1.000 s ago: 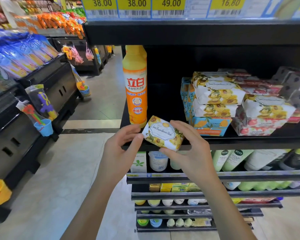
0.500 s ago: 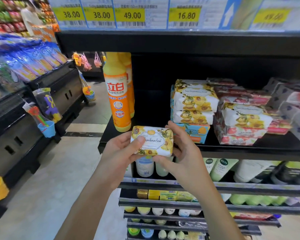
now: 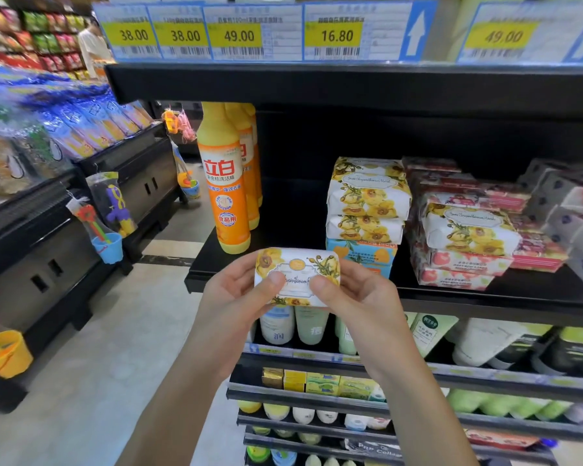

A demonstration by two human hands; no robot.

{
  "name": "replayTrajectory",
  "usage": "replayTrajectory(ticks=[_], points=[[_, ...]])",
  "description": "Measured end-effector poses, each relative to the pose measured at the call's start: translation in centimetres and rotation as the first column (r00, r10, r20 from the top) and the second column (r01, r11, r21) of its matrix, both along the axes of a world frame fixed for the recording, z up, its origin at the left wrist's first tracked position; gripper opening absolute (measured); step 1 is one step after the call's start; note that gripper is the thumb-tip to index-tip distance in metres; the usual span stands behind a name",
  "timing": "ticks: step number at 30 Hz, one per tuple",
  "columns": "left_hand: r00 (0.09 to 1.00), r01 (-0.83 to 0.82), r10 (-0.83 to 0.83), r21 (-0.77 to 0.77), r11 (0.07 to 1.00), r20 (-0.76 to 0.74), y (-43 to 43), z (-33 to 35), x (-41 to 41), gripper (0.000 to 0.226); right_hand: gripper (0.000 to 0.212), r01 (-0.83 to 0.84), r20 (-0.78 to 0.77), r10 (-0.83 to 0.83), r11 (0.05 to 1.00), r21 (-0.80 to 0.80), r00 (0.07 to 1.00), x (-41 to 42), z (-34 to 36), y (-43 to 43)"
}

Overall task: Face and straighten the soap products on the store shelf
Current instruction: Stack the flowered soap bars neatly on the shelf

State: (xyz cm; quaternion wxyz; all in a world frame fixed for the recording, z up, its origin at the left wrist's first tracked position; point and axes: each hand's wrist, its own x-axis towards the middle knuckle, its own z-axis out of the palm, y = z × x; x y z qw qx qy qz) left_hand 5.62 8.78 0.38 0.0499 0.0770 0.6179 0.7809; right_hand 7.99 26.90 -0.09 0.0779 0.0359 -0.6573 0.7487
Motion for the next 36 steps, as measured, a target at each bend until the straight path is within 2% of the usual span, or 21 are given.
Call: replayTrajectory(ticks=[4,10,20,24,31,36], points=[[1.000,0.020,-0.020,-0.007,1.000,0.005,-0.2,0.3,0.1,0.051,0.041,-0.010,-0.015,0.009,0.999,-0.038,1.000,-0.1,-0.3,-0.1],[0.996,0.073,-0.070,-0.065,0.995,0.050,-0.3,0.8,0.4,0.046,0.036,0.010,-0.063,-0.012,0.999,-0.031,0.998,0.2,-0.1,0.2],[0.995,0.044,-0.047,0.037,0.998,0.092,0.2,1.6,1.1,0.042,0.043,-0.025,-0.145,0.025,1.000,0.007,0.989,0.9,0.1,0.8],[0.998,0.019,-0.022,0.051,0.998,0.066,0.4,1.2,1.4,0.045,0.048,-0.036,-0.124,0.036,0.999,0.003,0.992,1.4,0.1,0.9],[0.999,-0.052,0.052,0.038,0.998,0.003,1.1,0.6,1.9,0.047,0.051,-0.009,0.042,0.009,1.000,-0.012,0.999,2.1,0.4,0.7],[0.996,-0.082,0.081,0.048,0.995,0.021,1.3,0.3,2.0,0.036,0.053,0.037,0.068,-0.031,0.995,-0.089,0.997,2.1,0.6,0.5]])
